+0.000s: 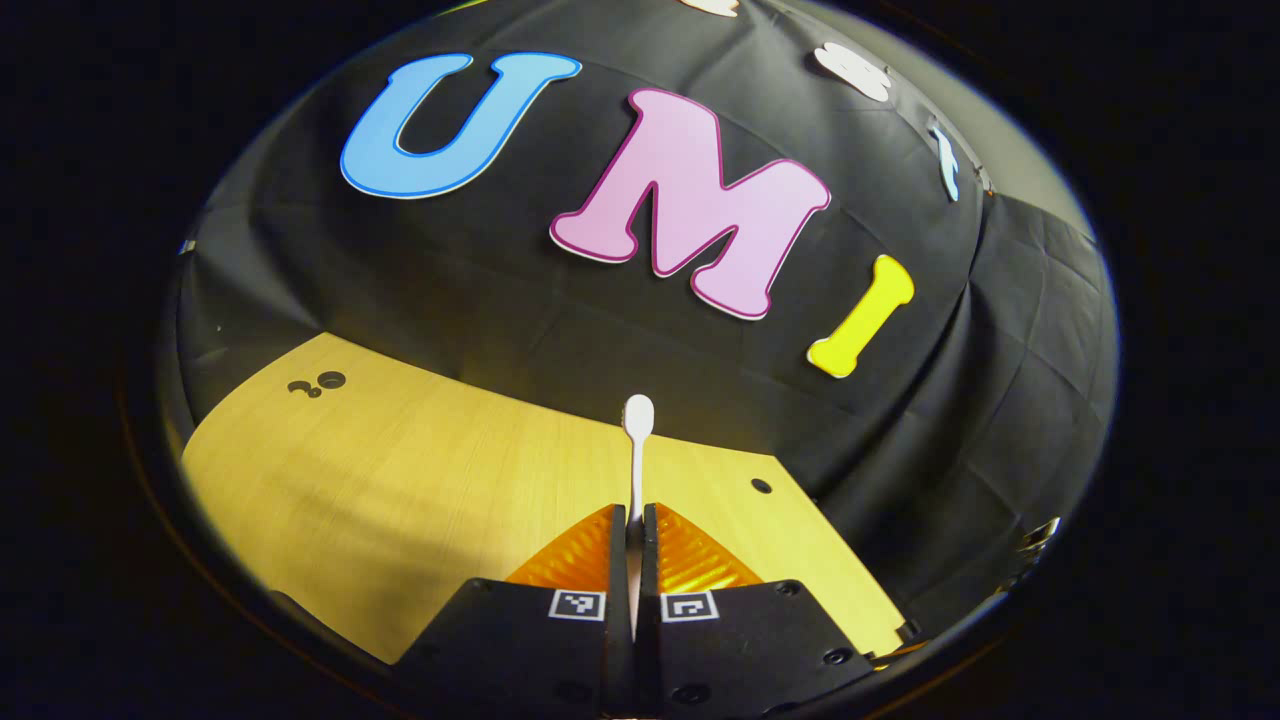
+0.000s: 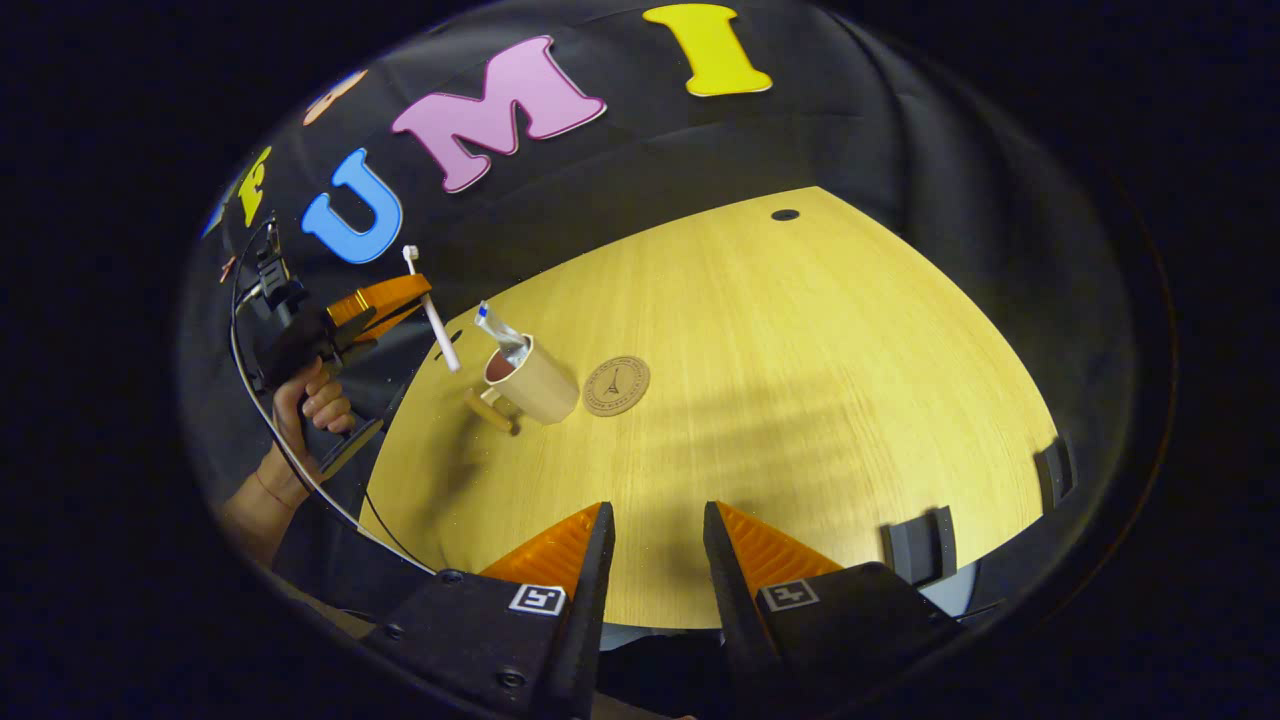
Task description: Put the toothbrush and toothpaste on the desktop into the cup, then pick up the cup and place it on the coaster on the desktop.
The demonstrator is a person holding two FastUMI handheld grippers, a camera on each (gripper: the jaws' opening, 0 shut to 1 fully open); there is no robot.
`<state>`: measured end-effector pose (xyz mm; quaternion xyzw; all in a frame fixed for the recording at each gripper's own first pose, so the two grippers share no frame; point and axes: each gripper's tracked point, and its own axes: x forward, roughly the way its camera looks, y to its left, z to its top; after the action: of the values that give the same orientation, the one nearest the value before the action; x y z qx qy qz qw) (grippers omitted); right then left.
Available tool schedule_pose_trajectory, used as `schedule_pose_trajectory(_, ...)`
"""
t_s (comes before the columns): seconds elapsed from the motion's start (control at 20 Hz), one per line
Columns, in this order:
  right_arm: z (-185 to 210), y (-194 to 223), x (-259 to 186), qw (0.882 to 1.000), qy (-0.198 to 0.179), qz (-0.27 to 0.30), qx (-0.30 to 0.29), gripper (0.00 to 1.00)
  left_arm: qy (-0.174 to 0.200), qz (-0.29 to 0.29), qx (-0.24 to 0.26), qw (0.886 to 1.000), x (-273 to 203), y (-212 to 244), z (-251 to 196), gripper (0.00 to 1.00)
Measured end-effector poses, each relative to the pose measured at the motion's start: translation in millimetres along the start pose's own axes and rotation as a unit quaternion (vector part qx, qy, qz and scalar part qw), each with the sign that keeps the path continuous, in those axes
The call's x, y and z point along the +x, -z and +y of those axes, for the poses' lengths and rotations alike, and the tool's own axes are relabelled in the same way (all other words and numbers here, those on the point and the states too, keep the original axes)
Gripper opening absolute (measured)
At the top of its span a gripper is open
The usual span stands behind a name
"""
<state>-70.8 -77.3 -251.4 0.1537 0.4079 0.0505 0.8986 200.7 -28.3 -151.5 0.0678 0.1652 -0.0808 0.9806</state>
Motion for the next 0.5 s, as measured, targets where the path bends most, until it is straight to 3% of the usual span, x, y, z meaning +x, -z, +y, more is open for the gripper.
schedule_pose_trajectory(0.5, -45, 9, -23, 0.998, 0.054, -0.01, 0.012, 0.55, 0.001, 0.019, 0.046, 0.999, 41, 37, 1, 0.06)
